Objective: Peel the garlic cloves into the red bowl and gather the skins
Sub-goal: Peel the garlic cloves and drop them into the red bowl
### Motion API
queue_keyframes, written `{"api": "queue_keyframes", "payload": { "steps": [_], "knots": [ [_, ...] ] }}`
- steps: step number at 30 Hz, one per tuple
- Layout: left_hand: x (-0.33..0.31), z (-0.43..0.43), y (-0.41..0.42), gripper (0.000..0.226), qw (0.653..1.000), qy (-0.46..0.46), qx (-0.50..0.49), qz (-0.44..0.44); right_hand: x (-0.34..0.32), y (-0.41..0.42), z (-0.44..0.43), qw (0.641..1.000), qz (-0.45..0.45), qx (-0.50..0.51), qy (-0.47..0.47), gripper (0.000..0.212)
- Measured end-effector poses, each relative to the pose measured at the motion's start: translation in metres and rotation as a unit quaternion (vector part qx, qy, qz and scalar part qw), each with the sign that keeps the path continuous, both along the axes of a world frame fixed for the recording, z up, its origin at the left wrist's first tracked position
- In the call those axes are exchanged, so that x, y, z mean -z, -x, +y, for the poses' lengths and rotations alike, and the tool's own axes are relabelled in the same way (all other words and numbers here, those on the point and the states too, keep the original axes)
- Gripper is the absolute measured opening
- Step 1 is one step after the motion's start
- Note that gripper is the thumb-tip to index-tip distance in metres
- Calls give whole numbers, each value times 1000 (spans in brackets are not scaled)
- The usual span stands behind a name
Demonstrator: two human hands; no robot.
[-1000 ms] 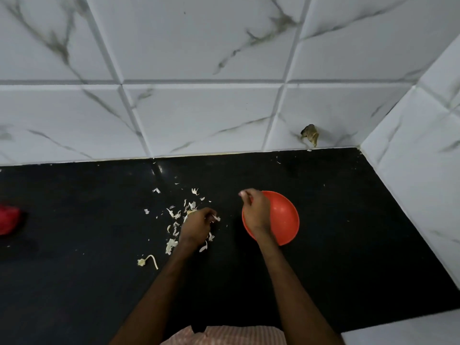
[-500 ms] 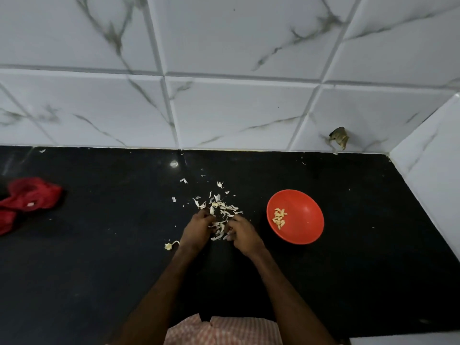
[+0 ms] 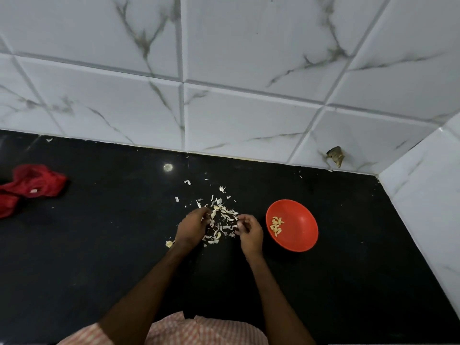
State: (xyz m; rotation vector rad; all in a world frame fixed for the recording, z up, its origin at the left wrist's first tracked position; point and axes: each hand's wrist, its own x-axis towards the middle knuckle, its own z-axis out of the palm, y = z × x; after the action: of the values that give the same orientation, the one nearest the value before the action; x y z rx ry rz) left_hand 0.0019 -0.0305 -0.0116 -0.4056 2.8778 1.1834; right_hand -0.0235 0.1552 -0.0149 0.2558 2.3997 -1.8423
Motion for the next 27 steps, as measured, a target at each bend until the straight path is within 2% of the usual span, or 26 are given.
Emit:
{"api": "queue_keyframes", "payload": {
  "steps": [2,5,7,9,11,14,20,27],
  "knots": [
    [-2,2,1,24,1000,20,12,11,3,1,-2,1000,-9,7,12,23],
    [-5,4,-2,16,998,39,48,18,7,3,-6,1000,4,31,-2,29],
    [-1,8,-5,18,994,60,94,-19,7,4,-6,998,12,51,-24,40],
    [3,14,-8,33,984,95,134,-70,7,3,-2,997,12,50,-49,44],
    [5,20,-7,43,978,120,143,-95,7,-1,0,997,2,20,-79,35],
    [3,25,-2,39,975,137,146,-98,7,-5,2,993,-1,-35,-115,27],
    [6,26,-4,26,979,125,142,-74,0,-5,1,981,52,-89,-165,27],
    [5,20,-7,22,981,122,142,-47,-6,-7,-1,965,54,-153,-207,24]
  ]
}}
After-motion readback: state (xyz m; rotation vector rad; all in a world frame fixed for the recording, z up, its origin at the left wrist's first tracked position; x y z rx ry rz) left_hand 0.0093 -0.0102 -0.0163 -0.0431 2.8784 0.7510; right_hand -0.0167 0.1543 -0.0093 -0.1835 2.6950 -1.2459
